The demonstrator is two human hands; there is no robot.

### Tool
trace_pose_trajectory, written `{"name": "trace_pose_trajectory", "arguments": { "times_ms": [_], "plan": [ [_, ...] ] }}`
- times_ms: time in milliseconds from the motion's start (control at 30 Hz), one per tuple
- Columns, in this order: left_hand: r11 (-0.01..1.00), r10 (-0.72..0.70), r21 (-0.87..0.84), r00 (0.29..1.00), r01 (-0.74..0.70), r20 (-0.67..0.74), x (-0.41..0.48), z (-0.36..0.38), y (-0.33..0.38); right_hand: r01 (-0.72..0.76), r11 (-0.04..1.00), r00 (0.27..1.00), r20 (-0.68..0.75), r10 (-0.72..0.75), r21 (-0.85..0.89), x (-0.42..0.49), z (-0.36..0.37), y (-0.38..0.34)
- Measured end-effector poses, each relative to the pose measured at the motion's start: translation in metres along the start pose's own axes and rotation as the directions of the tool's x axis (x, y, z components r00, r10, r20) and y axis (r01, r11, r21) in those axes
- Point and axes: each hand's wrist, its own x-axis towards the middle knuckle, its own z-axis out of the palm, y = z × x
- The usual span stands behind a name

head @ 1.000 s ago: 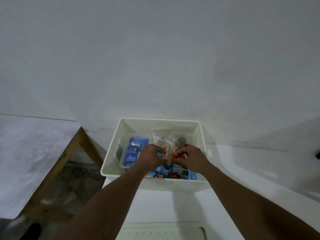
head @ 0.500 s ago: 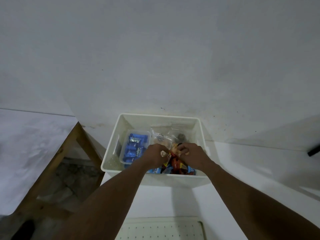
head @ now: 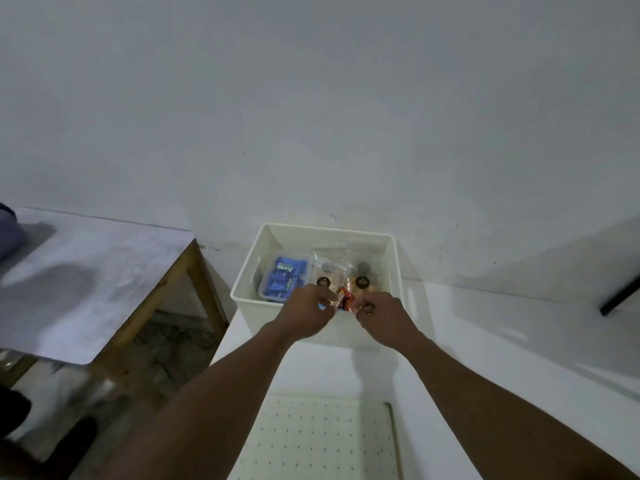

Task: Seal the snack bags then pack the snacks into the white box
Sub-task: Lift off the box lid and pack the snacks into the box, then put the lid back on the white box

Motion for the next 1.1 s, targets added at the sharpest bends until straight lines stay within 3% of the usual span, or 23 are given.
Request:
{"name": "trace_pose_trajectory", "arguments": {
  "times_ms": [267,400,600,733,800,867,967,1100],
  "plan": [
    [0.975,-0.221,-0.01,0.974,0.221,0.048,-0.12,0.065,-0.039,-0.125,0.992,0.984,0.123,0.127,-0.029,-0.111,0.045,0.071],
    [0.943,-0.332,0.001,0.94,0.333,0.078,-0.191,0.094,-0.064,-0.149,0.987,0.968,0.198,0.156,-0.052,-0.166,0.073,0.112],
    [0.867,-0.498,0.059,0.863,0.494,0.086,-0.268,0.114,-0.103,-0.182,0.977,0.958,0.202,0.202,-0.114,-0.219,0.108,0.147],
    [0.843,-0.498,0.237,0.867,0.483,0.004,-0.3,0.121,-0.115,-0.181,0.965,0.97,0.13,0.207,-0.188,-0.241,0.123,0.16],
    [0.78,-0.515,0.362,0.852,0.51,-0.091,-0.309,0.123,-0.119,-0.191,0.937,0.973,0.069,0.22,-0.292,-0.247,0.126,0.16],
    [0.707,-0.598,0.37,0.789,0.603,-0.143,-0.315,0.123,-0.124,-0.289,0.884,0.948,0.016,0.316,-0.367,-0.253,0.125,0.156],
    [0.608,-0.763,0.227,0.639,0.761,-0.097,-0.319,0.116,-0.127,-0.385,0.859,0.906,0.04,0.422,-0.338,-0.252,0.124,0.159],
    [0.594,-0.778,0.253,0.625,0.764,-0.06,-0.319,0.105,-0.125,-0.453,0.884,0.886,0.047,0.461,-0.117,-0.24,0.116,0.156]
  ]
}}
